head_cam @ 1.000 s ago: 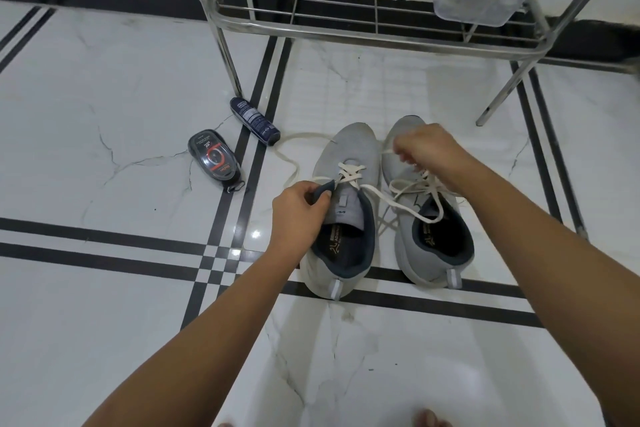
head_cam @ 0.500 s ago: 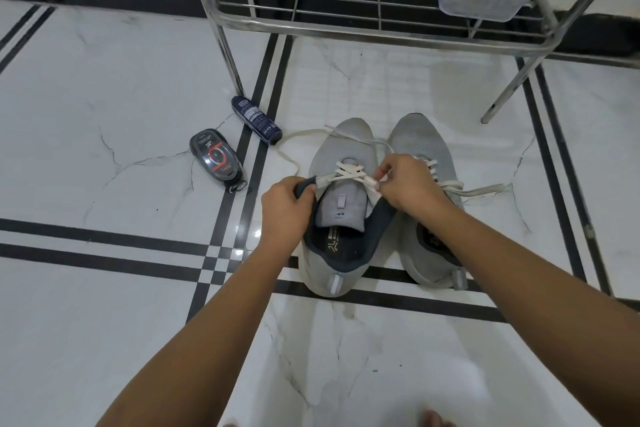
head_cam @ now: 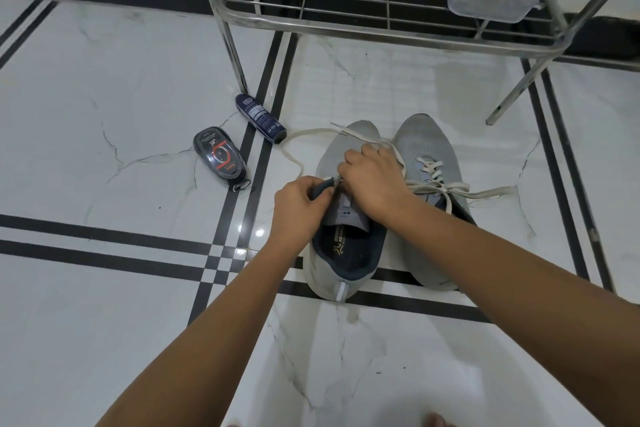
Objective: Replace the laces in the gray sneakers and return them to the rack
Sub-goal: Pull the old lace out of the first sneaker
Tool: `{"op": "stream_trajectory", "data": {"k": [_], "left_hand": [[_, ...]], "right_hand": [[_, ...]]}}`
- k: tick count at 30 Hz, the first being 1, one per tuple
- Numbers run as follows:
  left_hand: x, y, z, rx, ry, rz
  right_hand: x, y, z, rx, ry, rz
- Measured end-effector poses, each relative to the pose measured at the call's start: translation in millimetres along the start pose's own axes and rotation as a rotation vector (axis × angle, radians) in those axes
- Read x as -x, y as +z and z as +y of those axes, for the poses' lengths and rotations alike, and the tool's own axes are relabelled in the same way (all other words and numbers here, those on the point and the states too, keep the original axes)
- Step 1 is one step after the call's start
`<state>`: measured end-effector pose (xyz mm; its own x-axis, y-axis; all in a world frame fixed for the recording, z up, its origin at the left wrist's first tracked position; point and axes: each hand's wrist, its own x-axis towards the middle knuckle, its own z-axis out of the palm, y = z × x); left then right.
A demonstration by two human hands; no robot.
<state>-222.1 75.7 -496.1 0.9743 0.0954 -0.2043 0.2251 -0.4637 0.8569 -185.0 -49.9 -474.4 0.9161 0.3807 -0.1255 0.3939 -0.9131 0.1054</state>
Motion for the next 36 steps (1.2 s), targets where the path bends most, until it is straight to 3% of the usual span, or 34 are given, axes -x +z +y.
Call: {"op": "stream_trajectory", "data": {"k": [1,4,6,8,11,15,17,20,21,22,23,24,26,27,28,29,30,34,35,36], "left_hand": [[-0.4,0.3,-1.1,0.012,-0.017,0.010],[-1.7,-1.6,-4.8,0.078,-0.066,0.040],[-0.2,-1.5,-5.3,0.083,-0.067,0.040],[1.1,-0.4,-3.8,0.082,-0.058,0.036],[1.0,-0.4,-2.1,0.070,-0.047,0.034],[0.7,-1.4,-1.5,0.052,-0.033,0.029],[0.8,-2.2,-1.7,0.072,-0.042,0.030],[0.6,-1.2,-2.9,0.078,-0.056,0.031],[0.3,-1.1,-3.1,0.081,-0.055,0.035],[0.5,0.1,-3.0,0.085,-0.057,0.042],[0.7,0.6,-3.1,0.085,-0.056,0.054],[0.8,1.9,-3.1,0.085,-0.057,0.065],[0.8,3.1,-2.2,0.084,-0.060,0.071],[1.0,3.5,-1.6,0.085,-0.065,0.066],[0.6,3.4,-1.5,0.085,-0.067,0.063],[0.2,3.0,-2.3,0.084,-0.065,0.064],[-0.4,2.4,-3.2,0.080,-0.064,0.067],[-0.9,1.9,-4.5,0.077,-0.066,0.067],[-0.5,2.8,-3.5,0.074,-0.065,0.067],[0.2,3.8,-2.5,0.072,-0.064,0.071]], "right_hand": [[1.7,0.7,4.1,-0.013,0.003,0.004],[7.9,-8.2,32.3,-0.339,0.297,0.049],[9.5,-13.9,43.8,-0.480,0.377,0.040],[7.7,-18.6,36.0,-0.496,0.235,-0.094],[5.3,-16.6,12.1,-0.332,0.060,-0.285],[2.8,-12.6,8.6,-0.239,0.076,-0.202],[2.7,-13.2,11.4,-0.616,0.188,-0.104],[10.3,-29.1,23.6,-1.777,0.515,-0.039],[11.4,-30.2,29.8,-1.985,0.554,0.016],[9.9,-31.5,34.0,-2.008,0.564,0.066],[5.3,-31.7,36.6,-1.814,0.528,0.077],[1.3,-30.6,37.1,-1.459,0.439,0.023],[-2.7,-25.4,29.9,-0.679,0.180,-0.220],[-3.4,-20.2,25.7,-0.407,0.097,-0.333],[-3.3,-18.2,21.2,-0.271,0.050,-0.369],[-2.0,-20.0,18.0,-0.302,0.034,-0.337],[-0.9,-24.3,18.1,-0.506,0.073,-0.283],[2.7,-35.8,33.0,-1.865,0.401,-0.161],[4.0,-35.1,33.1,-1.991,0.462,-0.113],[4.5,-33.4,34.1,-1.910,0.495,-0.074]]}}
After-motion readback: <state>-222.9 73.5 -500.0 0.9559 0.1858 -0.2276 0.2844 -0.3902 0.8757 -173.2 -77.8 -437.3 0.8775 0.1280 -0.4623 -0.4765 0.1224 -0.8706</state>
